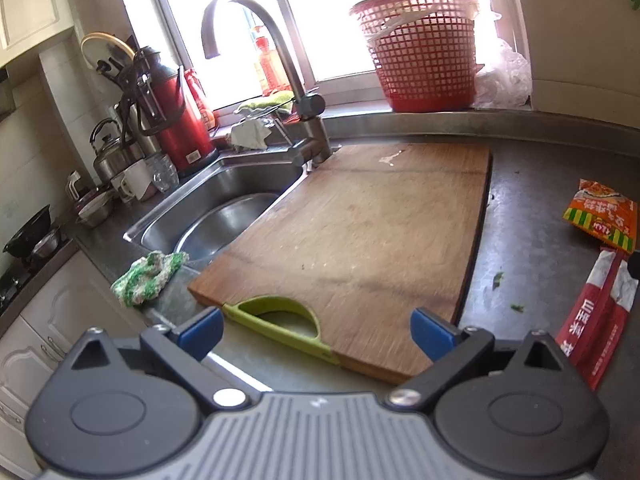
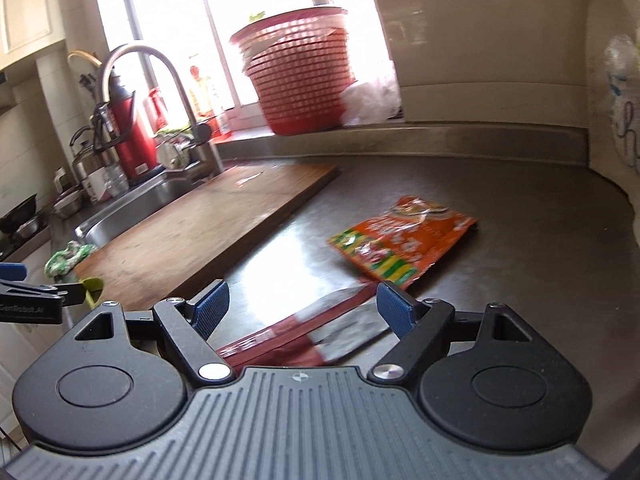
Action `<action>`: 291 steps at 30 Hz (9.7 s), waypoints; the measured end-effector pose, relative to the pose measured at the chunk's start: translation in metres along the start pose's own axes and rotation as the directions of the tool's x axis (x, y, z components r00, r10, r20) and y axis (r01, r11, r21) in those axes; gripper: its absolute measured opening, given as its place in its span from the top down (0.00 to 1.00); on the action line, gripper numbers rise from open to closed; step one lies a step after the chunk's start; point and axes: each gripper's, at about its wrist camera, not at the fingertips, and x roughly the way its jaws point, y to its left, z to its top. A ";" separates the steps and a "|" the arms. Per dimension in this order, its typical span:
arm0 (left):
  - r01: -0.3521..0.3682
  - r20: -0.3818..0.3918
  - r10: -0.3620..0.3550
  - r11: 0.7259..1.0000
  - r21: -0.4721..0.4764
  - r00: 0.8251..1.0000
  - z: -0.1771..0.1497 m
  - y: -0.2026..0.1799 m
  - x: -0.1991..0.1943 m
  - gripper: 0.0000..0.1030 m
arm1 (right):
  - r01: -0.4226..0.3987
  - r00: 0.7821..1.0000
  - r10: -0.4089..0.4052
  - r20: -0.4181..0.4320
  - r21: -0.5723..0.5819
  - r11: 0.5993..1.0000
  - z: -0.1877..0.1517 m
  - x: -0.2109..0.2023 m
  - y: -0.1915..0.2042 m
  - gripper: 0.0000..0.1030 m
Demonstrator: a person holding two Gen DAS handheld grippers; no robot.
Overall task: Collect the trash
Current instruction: 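Grasp the orange snack packet with the right tool, then grasp the red paper strip with the left tool while the right tool lifts the orange packet, then carry the red strip and orange packet over the red bucket with both tools, then open both tools to drop strip and packet into the bucket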
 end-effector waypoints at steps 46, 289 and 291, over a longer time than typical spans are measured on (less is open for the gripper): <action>0.480 0.064 -0.489 0.870 0.112 0.870 0.063 -0.148 0.043 0.34 | 0.014 1.000 -0.008 -0.021 0.296 0.955 0.028 0.054 -0.126 0.00; 0.140 -0.284 -0.251 0.923 -0.360 0.925 -0.147 0.230 0.084 0.24 | -0.409 0.847 0.261 -0.464 -0.254 0.876 -0.058 0.162 0.253 0.19; 0.136 -0.285 -0.249 0.922 -0.363 0.926 -0.144 0.230 0.081 0.24 | -0.397 0.852 0.253 -0.459 -0.250 0.883 -0.057 0.154 0.249 0.13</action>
